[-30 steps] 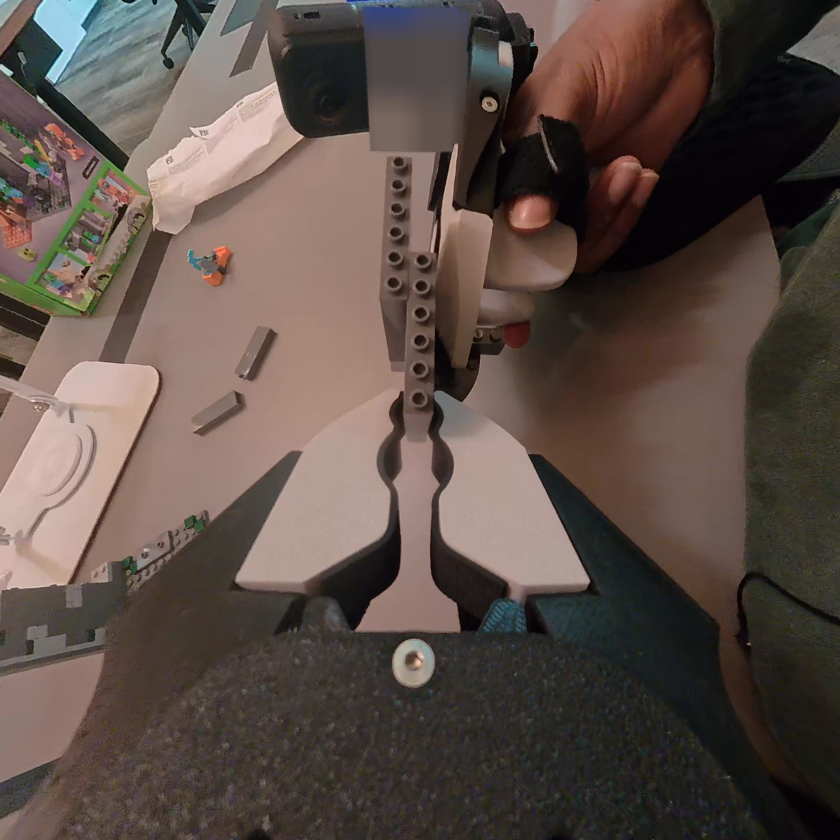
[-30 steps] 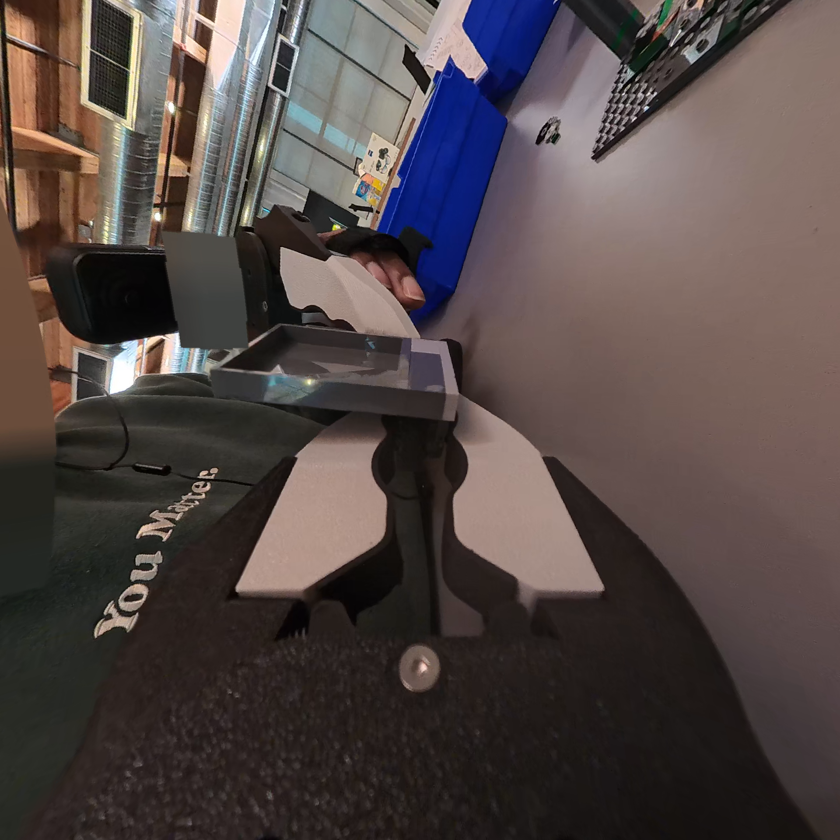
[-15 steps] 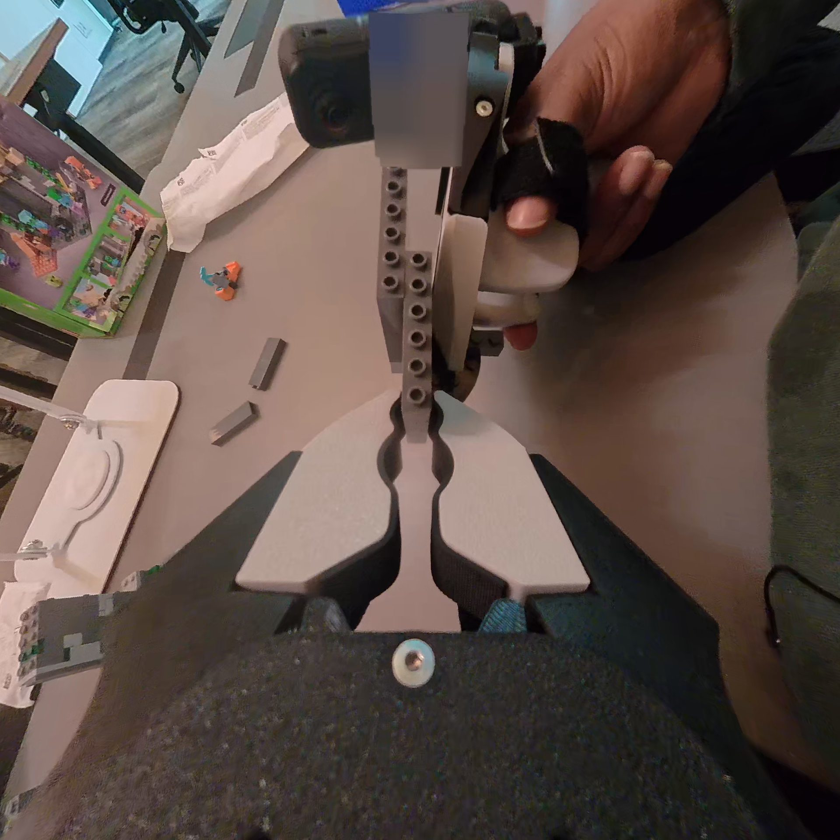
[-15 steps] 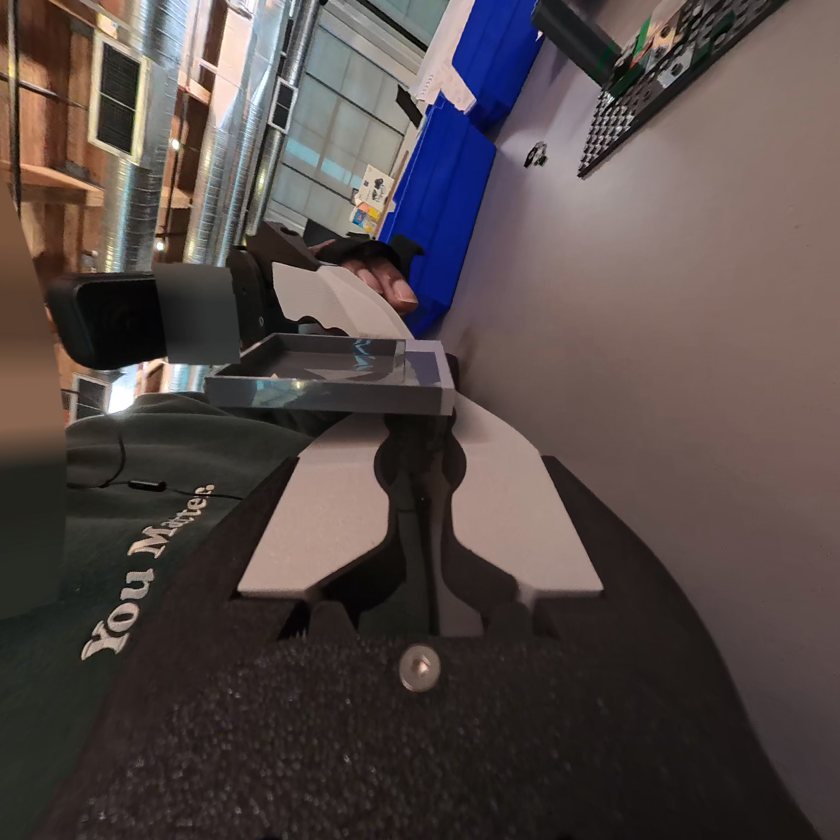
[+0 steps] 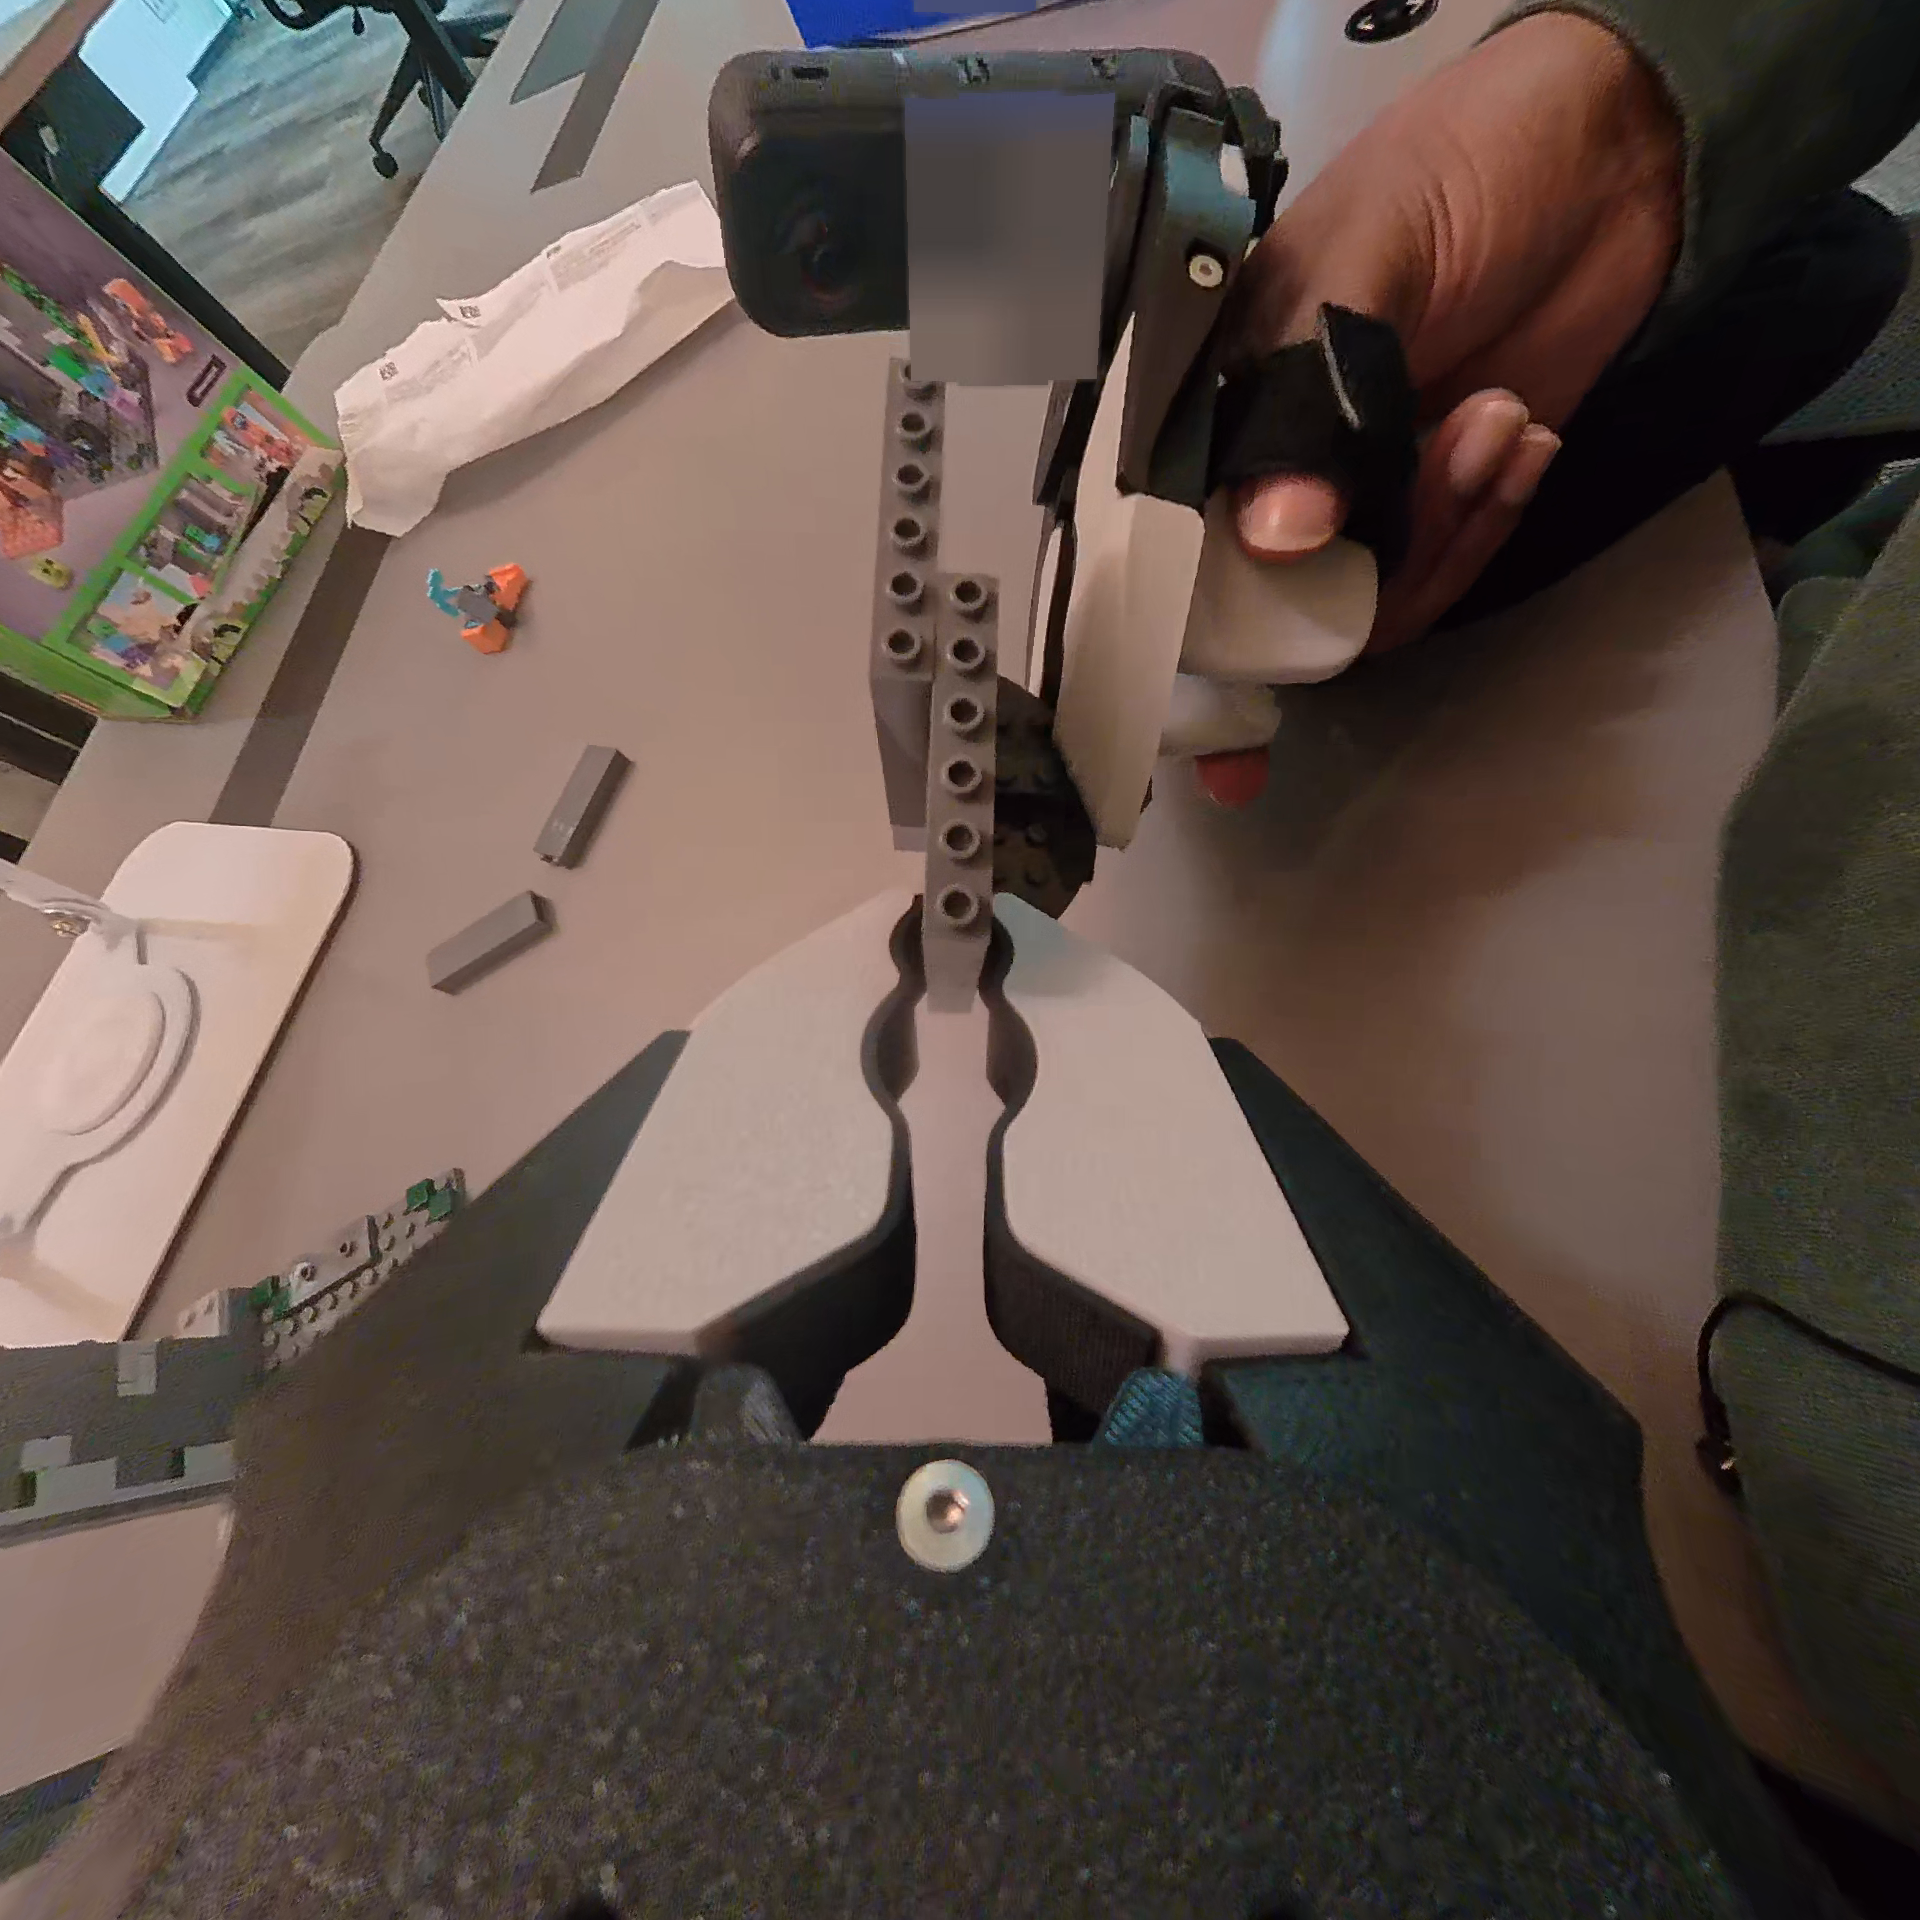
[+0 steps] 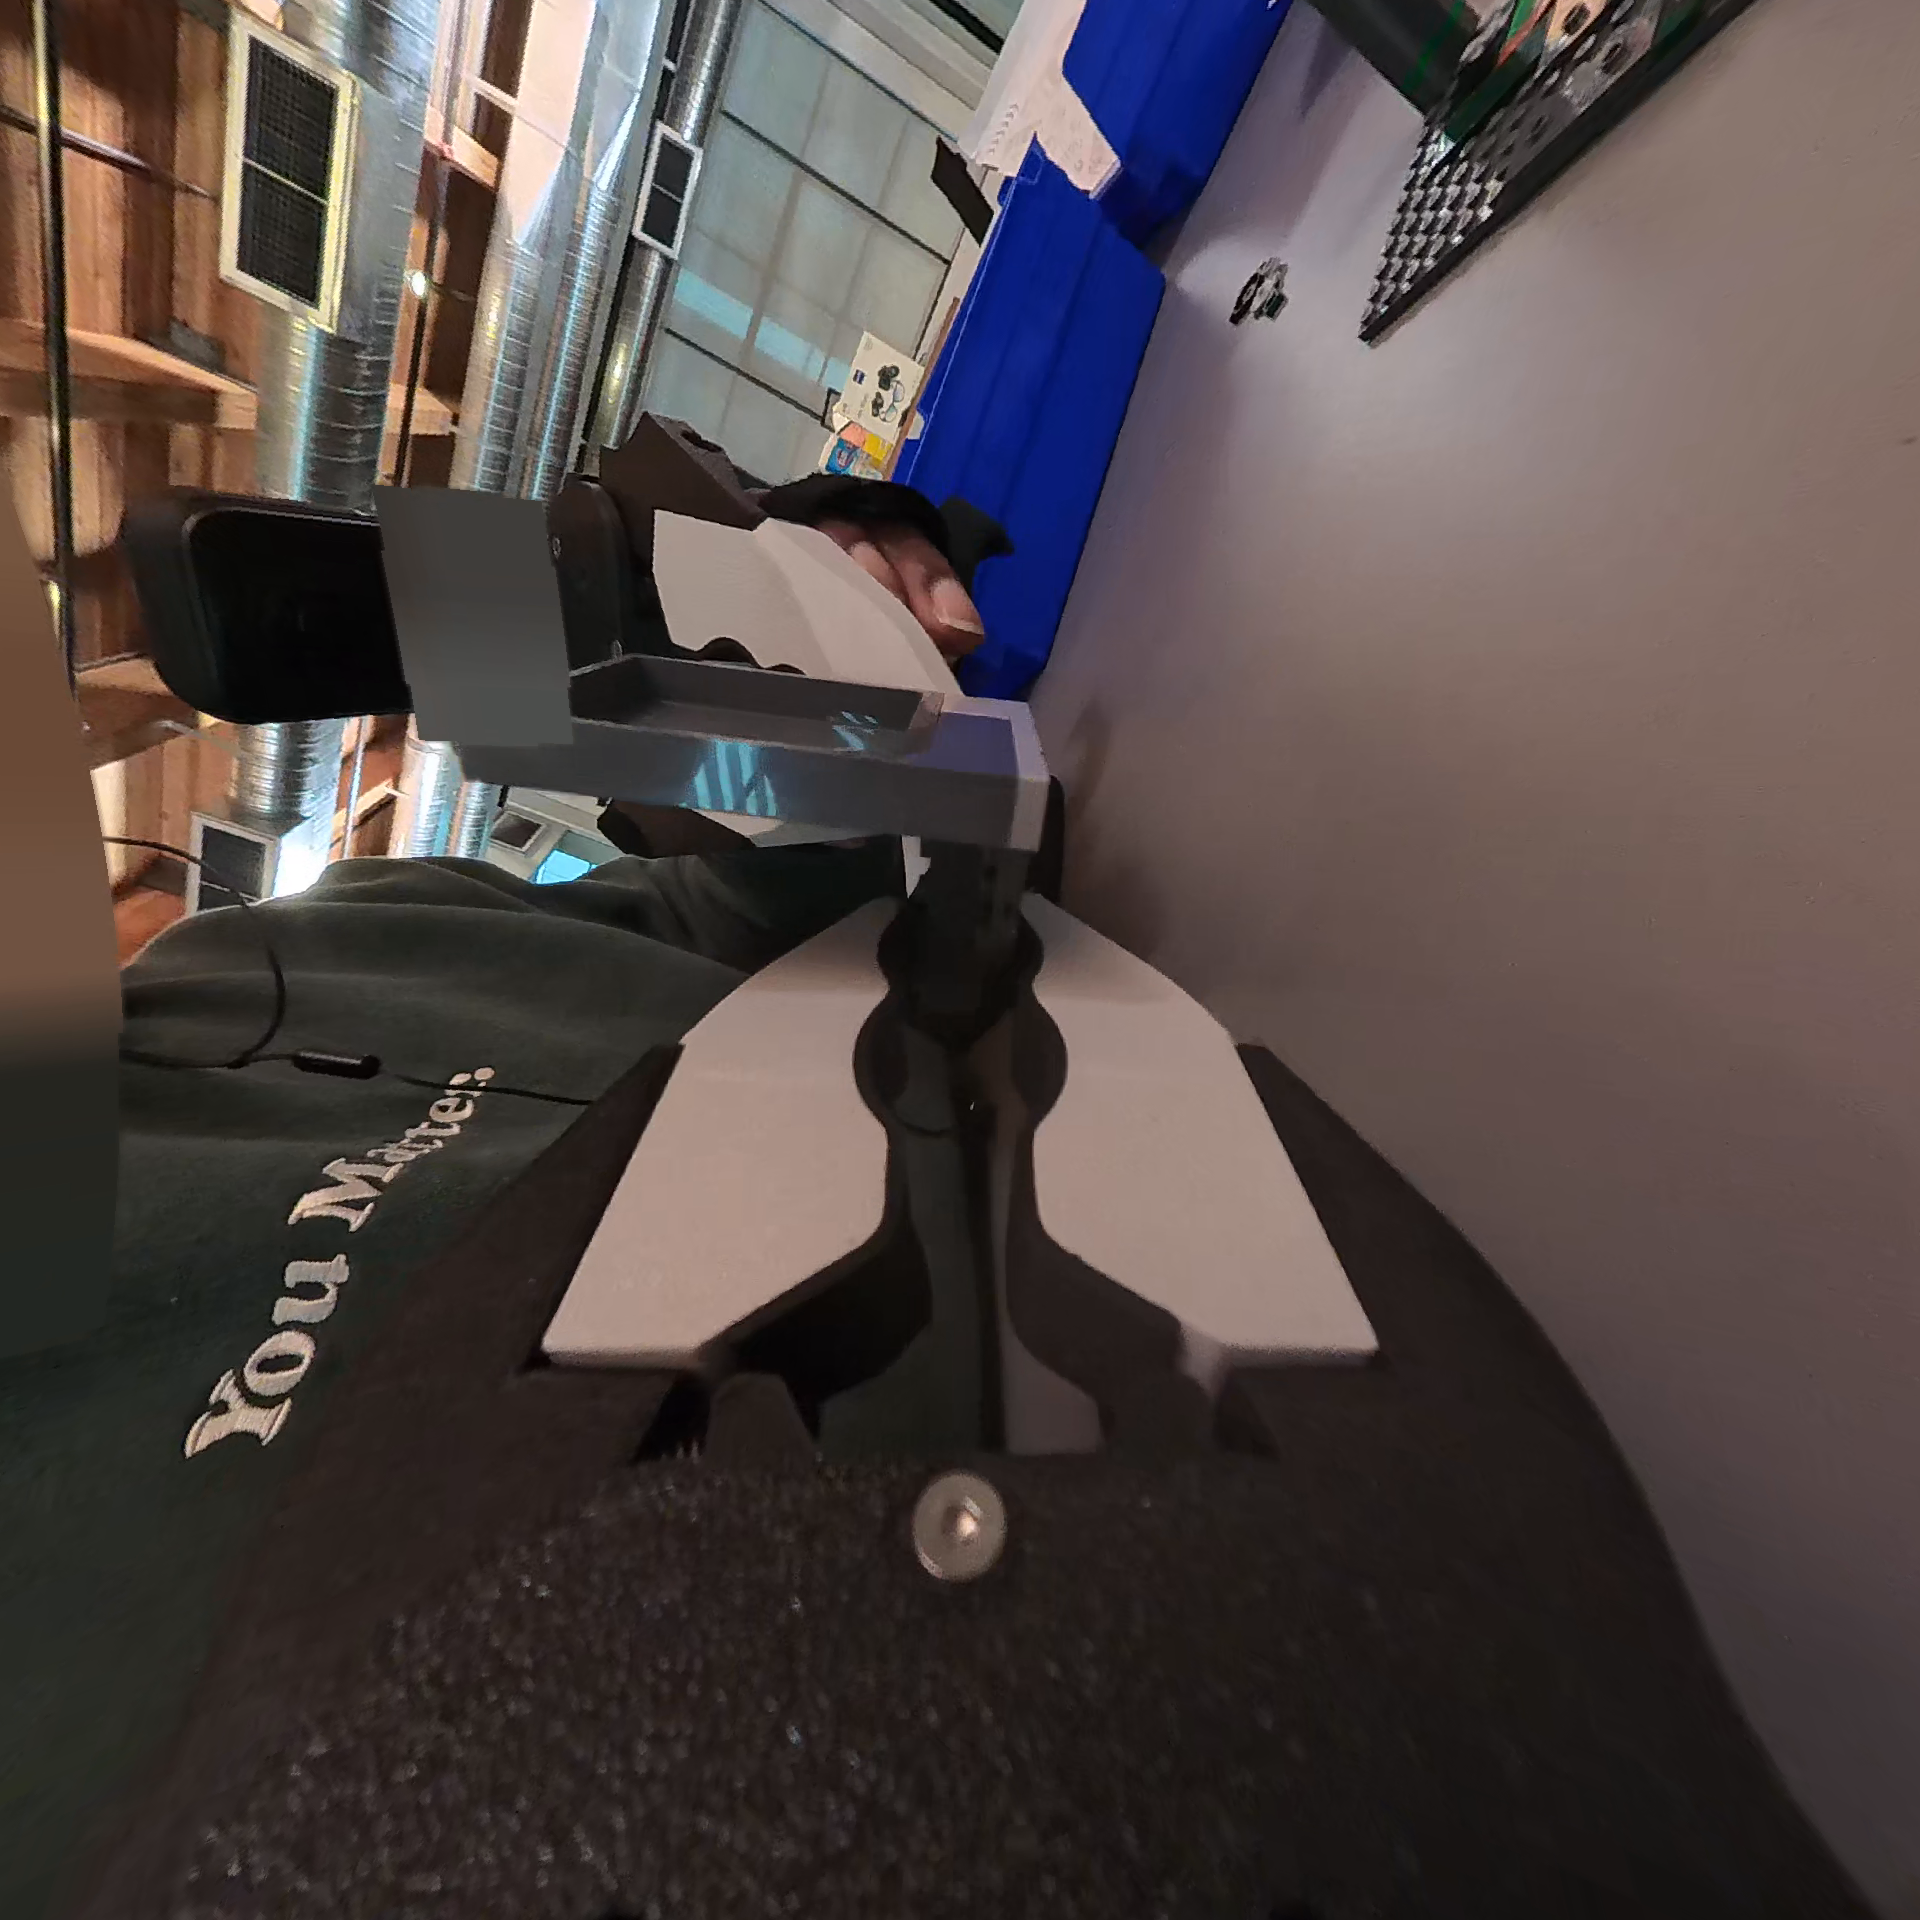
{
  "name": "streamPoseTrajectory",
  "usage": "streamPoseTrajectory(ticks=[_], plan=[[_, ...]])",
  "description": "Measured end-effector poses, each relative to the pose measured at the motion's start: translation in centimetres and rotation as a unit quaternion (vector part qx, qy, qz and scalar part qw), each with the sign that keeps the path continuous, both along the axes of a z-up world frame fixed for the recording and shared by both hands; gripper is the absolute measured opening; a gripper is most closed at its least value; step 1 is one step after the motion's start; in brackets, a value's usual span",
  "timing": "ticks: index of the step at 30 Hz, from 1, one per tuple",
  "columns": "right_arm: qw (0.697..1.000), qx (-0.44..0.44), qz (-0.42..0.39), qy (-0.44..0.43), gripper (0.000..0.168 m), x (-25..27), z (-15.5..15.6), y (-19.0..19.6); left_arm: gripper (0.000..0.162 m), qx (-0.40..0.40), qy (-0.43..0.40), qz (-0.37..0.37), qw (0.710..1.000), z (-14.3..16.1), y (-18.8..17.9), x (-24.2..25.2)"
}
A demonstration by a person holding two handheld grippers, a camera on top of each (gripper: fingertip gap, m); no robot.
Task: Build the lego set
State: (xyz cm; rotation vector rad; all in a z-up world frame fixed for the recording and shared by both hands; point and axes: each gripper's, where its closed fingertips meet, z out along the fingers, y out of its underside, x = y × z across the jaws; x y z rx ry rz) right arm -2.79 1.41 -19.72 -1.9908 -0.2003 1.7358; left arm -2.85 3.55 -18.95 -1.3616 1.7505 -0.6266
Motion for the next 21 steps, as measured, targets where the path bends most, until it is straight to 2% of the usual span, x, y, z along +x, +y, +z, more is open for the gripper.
streamPoseTrajectory(ticks=[12,17,21], plan=[[1.000,-0.019,0.007,0.016,0.016,-0.18,0.08,0.03,0.008,-0.017,-0.006,-0.005,1.000,-0.09,0.12,-0.15],[1.000,-0.017,0.017,0.016,0.023,-0.19,0.19,-0.41,0.008,-0.021,-0.006,0.004,1.000,-0.18,0.43,-0.42],[1.000,-0.011,0.015,0.003,0.015,-0.23,-0.15,-0.54,0.008,-0.028,-0.008,0.008,1.000,-0.16,0.43,-0.46]])
